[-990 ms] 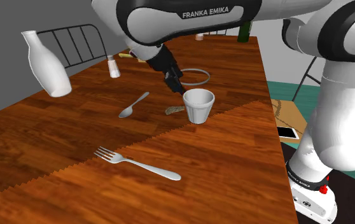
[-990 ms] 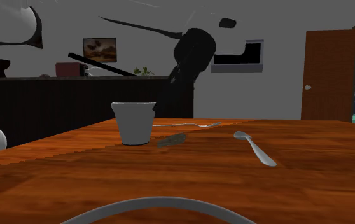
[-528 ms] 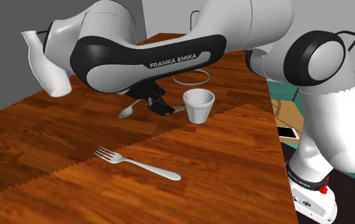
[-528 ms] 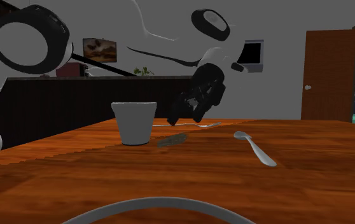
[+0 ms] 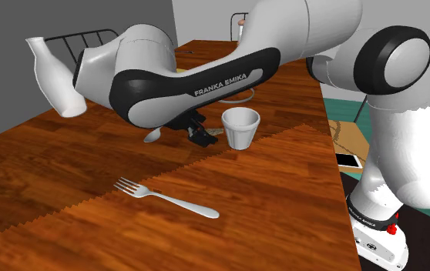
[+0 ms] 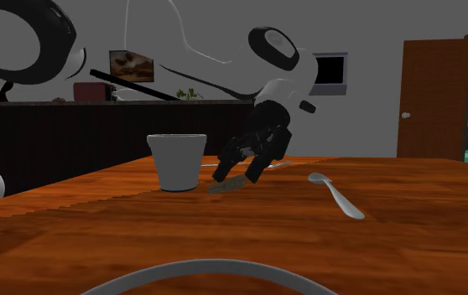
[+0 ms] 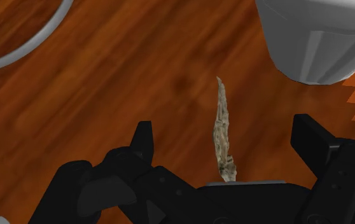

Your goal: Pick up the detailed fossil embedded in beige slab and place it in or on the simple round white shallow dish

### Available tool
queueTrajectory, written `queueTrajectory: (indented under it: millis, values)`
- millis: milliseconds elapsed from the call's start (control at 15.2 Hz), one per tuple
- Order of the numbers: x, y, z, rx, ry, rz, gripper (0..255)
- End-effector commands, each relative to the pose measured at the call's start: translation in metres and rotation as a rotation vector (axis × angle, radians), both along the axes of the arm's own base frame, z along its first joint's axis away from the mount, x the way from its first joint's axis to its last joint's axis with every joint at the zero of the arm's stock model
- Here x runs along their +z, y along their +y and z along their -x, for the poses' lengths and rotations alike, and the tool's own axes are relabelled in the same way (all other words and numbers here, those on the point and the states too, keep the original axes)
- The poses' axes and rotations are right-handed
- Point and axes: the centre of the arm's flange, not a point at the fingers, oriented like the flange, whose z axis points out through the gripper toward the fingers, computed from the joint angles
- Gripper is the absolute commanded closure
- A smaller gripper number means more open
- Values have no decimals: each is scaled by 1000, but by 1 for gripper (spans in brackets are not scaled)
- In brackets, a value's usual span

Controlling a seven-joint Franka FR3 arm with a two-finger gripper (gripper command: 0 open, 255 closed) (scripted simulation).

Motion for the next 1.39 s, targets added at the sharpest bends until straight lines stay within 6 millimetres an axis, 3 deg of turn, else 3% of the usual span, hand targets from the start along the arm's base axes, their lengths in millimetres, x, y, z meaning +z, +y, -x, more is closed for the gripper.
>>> queueTrajectory:
  millis: [0,396,462,1056,1320]
  values:
    - [-3,-3,1,0,0,0,0]
    - [-3,-3,1,0,0,0,0]
    - [-3,-3,1,0,0,0,255]
    - [-3,-3,1,0,0,0,255]
    - [18,-3,1,0,0,0,255]
